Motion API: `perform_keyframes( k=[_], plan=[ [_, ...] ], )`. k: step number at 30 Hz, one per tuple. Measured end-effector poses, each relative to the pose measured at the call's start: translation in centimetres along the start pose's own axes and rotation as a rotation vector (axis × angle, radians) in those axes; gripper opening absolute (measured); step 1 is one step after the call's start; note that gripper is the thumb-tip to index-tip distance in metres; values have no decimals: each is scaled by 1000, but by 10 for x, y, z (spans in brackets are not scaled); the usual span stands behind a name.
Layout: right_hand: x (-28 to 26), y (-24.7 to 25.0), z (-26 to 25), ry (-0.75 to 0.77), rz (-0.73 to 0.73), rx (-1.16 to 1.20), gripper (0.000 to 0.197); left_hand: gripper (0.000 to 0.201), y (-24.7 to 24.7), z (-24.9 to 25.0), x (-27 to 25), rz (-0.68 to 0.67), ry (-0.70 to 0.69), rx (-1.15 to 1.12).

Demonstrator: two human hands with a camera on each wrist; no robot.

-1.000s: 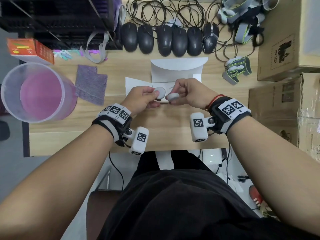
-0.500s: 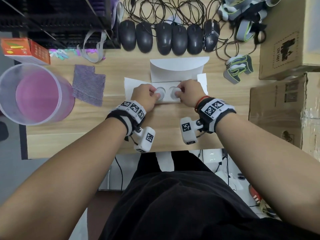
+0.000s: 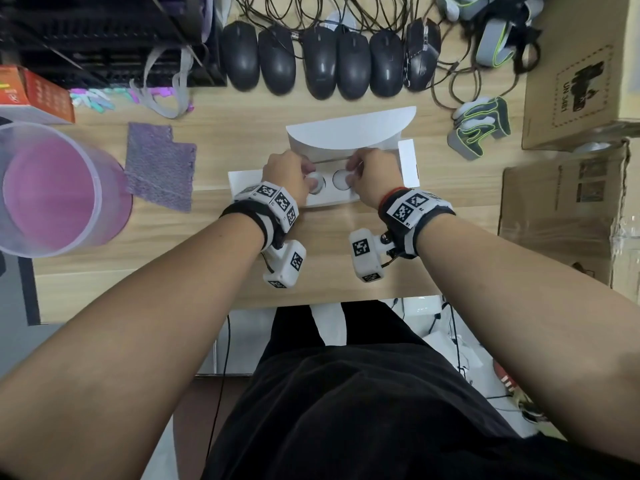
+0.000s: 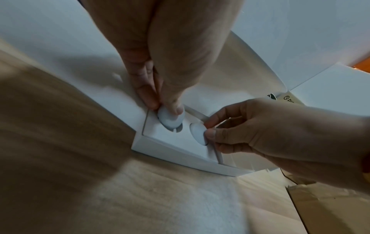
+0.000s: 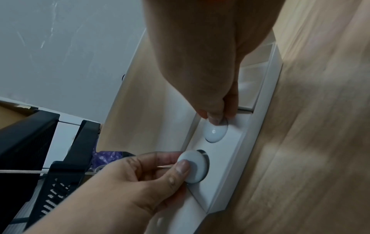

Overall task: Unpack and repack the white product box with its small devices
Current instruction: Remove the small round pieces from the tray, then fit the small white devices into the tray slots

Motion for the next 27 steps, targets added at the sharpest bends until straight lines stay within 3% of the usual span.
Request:
perform_keyframes(
  k=[8,19,23,27],
  plan=[
    [3,0,2,1,-29,27,13,27,-1,-1,4,22,-12,-28],
    [2,3,5,26,-71,-31,16,17,6,2,4,2,-3,-27],
    [1,27,-6,51,-73,13,15,25,18,8,1,44,-18,-43],
    [-4,66,-10,38,-202,99,13,30,34,29,-3,83,-82,-81]
  ],
)
Point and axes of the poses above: each hand's wrist, its own x-axis towards the middle knuckle, its own y-axis out of the back of the hand, z = x × y, the point moved 8 cm from there along x, towards the middle knuckle, and after that the axes turned 7 degrees about x, right-handed, at the moved point
